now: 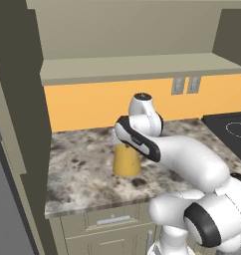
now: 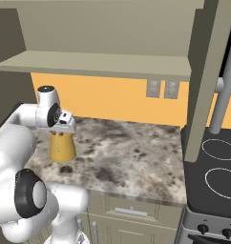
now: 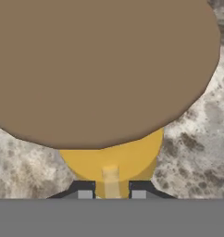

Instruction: There is a tray on the dining counter. Grab the cup, mug, and pitcher and place them on the tray. The pitcher may be placed next to the tray if it cannot fit the tray.

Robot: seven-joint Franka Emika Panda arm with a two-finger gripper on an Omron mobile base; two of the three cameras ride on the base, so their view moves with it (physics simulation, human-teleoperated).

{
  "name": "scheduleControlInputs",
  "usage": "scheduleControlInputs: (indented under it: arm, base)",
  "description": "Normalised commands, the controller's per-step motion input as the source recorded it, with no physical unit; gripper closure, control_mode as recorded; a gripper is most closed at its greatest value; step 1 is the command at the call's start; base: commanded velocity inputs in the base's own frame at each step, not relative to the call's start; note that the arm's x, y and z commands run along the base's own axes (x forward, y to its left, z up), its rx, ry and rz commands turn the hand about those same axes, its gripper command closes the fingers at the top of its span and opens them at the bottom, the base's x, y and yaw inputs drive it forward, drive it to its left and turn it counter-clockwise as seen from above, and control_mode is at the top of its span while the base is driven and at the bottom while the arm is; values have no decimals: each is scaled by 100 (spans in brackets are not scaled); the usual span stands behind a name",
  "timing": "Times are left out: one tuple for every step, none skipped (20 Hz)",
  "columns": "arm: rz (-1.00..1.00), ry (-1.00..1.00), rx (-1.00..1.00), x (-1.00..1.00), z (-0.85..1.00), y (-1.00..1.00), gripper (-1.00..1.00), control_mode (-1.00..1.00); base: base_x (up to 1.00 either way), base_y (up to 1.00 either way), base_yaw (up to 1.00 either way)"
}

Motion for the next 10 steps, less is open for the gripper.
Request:
scheduleControlInputs:
  arm:
    - [0,-5,0,-19,32,-8,100,-100]
    - [0,-9,0,-26,34,-9,100,-100]
    - [0,-10,0,-27,34,-7,100,-100]
    - [0,-10,0,-19,31,-3,100,-100]
    - [0,-10,0,-16,29,0,100,-100]
    - [0,-10,0,-5,29,0,100,-100]
    - [0,-10,0,-2,30,0,100,-100]
    - [0,-9,0,0,30,0,100,-100]
    - [0,-9,0,0,31,0,100,-100]
    - [0,-9,0,0,31,0,100,-100]
  base:
    - [0,0,0]
    - [0,0,0]
    - [0,0,0]
    - [0,0,0]
    - [0,0,0]
    - [0,0,0]
    - [0,0,0]
    - [0,0,0]
    - [0,0,0]
    - [0,0,0]
